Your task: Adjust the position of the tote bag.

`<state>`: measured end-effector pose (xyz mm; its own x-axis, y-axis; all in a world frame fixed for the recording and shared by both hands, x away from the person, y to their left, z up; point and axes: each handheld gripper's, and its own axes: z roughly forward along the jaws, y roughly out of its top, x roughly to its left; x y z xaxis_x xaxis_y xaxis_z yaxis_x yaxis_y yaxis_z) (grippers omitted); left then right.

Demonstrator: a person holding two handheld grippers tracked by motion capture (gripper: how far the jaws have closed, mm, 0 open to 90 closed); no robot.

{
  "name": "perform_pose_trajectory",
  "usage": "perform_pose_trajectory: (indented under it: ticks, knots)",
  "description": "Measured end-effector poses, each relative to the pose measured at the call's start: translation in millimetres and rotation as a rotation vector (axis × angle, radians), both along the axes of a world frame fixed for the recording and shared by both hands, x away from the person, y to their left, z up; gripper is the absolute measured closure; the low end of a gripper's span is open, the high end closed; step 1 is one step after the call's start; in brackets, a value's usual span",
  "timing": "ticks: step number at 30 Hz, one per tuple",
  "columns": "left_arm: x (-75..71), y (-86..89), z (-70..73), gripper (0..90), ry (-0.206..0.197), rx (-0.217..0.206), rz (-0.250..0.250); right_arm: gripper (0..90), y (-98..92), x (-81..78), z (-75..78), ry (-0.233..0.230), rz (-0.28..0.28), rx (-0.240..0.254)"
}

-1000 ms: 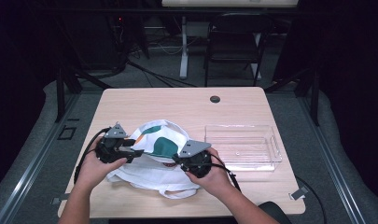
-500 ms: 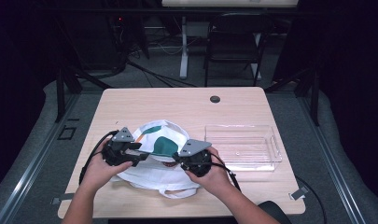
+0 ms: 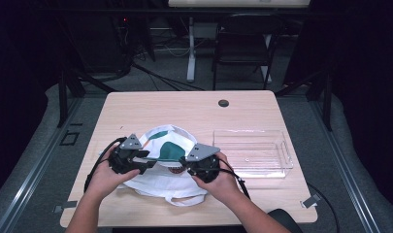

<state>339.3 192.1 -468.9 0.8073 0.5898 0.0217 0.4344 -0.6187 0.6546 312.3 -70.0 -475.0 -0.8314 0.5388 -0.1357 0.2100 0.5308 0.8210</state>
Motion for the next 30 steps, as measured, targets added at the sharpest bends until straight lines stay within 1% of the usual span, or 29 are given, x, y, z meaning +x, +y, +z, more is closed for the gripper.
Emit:
perform_pose_trajectory:
  ticks: [7,12,16,20,24,26,30]
  knots:
    - [-0.4,-4.5,-4.0,54.0,0.001,0.027,-0.004,85.7,1.6,-0.9,-0.1,-0.005,0.0,-0.002]
    - [-1.6,-7.2,-4.5,61.7,-0.007,0.039,-0.013,85.6,2.1,-1.4,-0.1,-0.006,0.0,0.003]
    - [-2.6,-9.0,-4.7,68.4,-0.03,0.059,0.003,85.6,2.9,-2.9,0.1,-0.009,0.002,0.004]
    - [-3.2,-9.2,-3.7,73.1,-0.047,0.056,0.016,85.6,3.6,-4.0,0.2,-0.004,0.009,0.01]
    - [-4.1,-9.2,-1.1,78.0,-0.077,0.05,0.024,85.5,4.6,-5.3,-0.2,-0.003,0.017,0.026]
    - [-4.3,-9.4,0.5,79.2,-0.089,0.044,0.027,85.2,4.3,-5.9,0.3,-0.003,0.021,0.02]
    - [-4.2,-10.4,3.1,80.4,-0.104,0.033,0.026,83.9,3.9,-7.4,0.2,-0.01,0.022,0.024]
